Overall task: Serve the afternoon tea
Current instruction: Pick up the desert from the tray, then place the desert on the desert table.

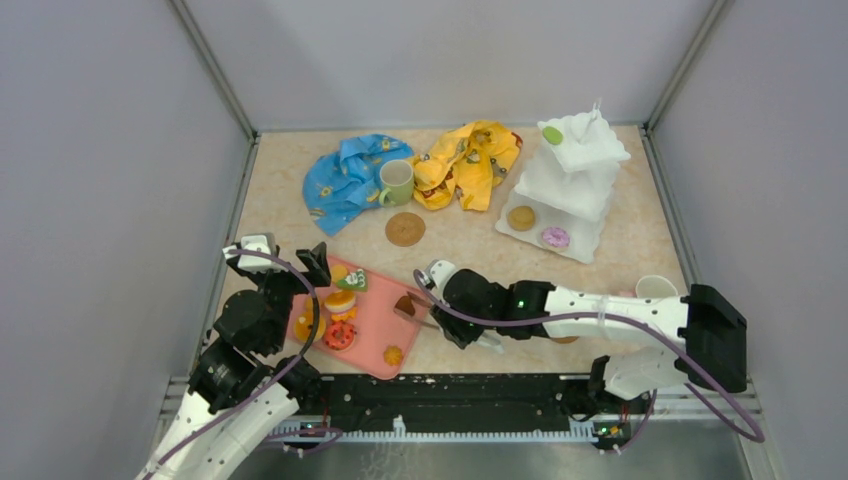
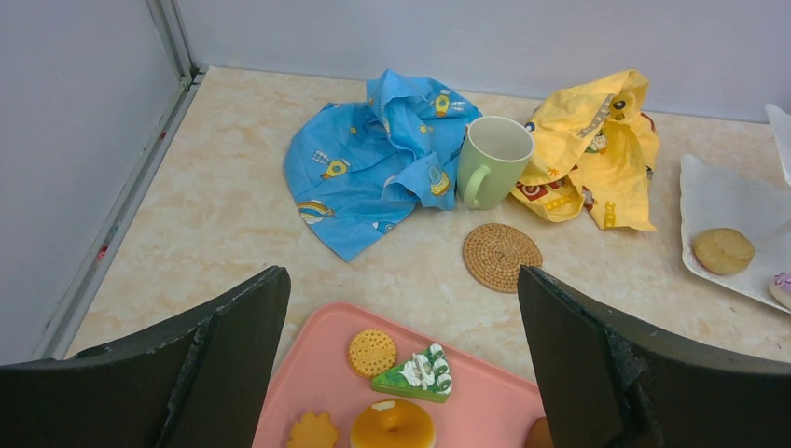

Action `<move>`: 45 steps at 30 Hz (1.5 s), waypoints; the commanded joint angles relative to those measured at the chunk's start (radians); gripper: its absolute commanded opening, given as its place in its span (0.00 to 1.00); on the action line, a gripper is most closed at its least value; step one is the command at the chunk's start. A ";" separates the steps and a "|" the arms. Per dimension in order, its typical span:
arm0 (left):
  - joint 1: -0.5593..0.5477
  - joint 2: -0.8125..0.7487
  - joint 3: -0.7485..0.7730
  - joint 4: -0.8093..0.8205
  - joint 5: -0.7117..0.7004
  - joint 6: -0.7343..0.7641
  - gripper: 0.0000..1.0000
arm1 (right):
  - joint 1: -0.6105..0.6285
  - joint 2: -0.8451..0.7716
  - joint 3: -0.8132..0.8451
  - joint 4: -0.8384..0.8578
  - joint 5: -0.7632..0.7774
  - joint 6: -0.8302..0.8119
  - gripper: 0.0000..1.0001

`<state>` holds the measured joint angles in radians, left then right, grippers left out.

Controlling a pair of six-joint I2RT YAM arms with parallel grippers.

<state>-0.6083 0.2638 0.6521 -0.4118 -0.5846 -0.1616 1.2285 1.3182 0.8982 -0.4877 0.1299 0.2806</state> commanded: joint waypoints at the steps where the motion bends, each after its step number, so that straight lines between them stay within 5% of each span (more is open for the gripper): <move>1: 0.003 -0.008 0.002 0.039 0.006 0.007 0.99 | 0.015 0.018 0.021 0.076 0.005 -0.012 0.44; 26: 0.003 -0.003 0.001 0.042 0.015 0.010 0.99 | 0.014 -0.134 0.063 0.038 0.083 0.016 0.34; 45: 0.004 0.001 0.000 0.043 0.032 0.011 0.99 | -0.211 -0.226 0.478 -0.309 0.350 -0.073 0.35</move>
<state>-0.6083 0.2638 0.6521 -0.4114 -0.5652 -0.1612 1.0580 1.1370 1.2808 -0.7353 0.3798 0.2428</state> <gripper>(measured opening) 0.988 0.416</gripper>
